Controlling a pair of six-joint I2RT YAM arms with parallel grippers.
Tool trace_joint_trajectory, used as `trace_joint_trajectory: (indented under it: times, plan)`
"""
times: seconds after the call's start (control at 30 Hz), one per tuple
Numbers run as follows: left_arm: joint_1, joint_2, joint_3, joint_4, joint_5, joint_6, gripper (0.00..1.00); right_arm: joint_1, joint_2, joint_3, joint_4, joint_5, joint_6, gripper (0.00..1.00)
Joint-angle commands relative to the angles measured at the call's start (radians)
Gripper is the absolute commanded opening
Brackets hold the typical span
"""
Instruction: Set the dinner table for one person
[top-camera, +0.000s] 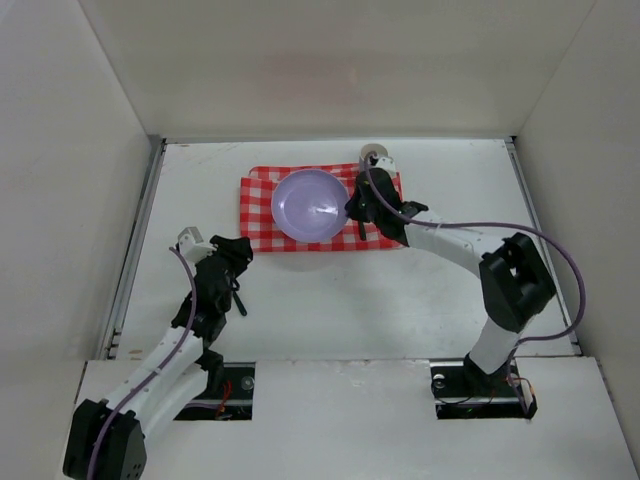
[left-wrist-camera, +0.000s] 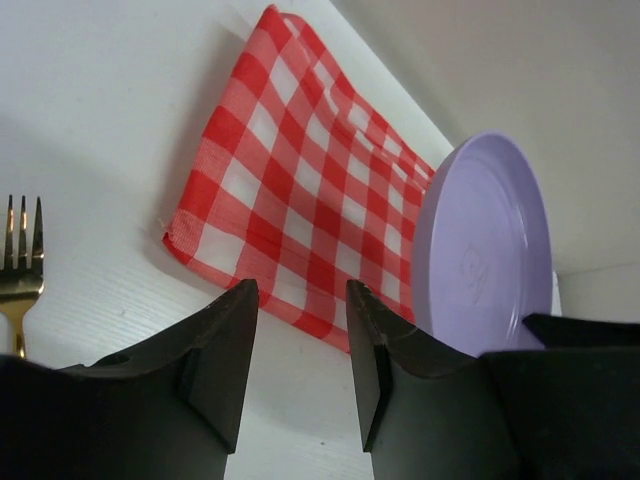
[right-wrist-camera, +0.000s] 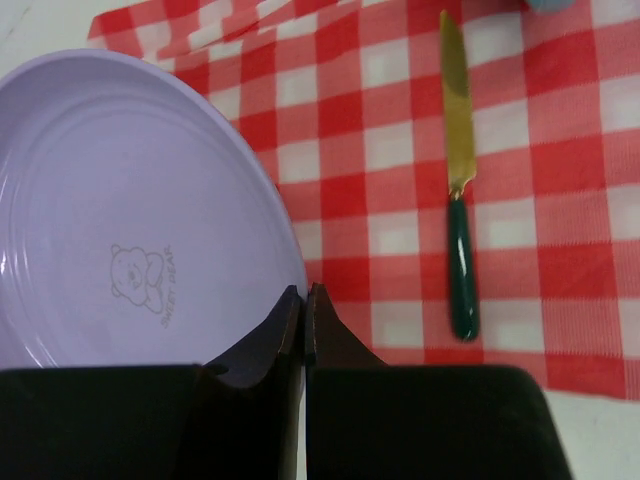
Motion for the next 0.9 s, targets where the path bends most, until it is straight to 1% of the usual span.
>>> trace_joint_trajectory:
  times: [0.0,0.13,0.3,0.6,0.87]
  plan:
    - [0.013,0.043,-0.015,0.032,0.014,-0.024,0.38,-0.034,0.077,0.106,-0.012,-0.006,-0.046,0.03]
    - [0.018,0.074,-0.014,0.049,0.04,-0.031,0.38,-0.059,0.163,0.188,-0.058,-0.012,-0.05,0.02]
    - [0.021,0.068,-0.021,0.055,0.042,-0.031,0.38,-0.086,0.232,0.231,-0.07,-0.03,-0.036,0.02]
    - [0.019,0.096,-0.02,0.067,0.046,-0.032,0.38,-0.119,0.292,0.275,-0.07,-0.069,-0.016,0.04]
    - [0.021,0.094,-0.021,0.069,0.052,-0.035,0.38,-0.126,0.345,0.317,-0.107,-0.089,-0.007,0.05]
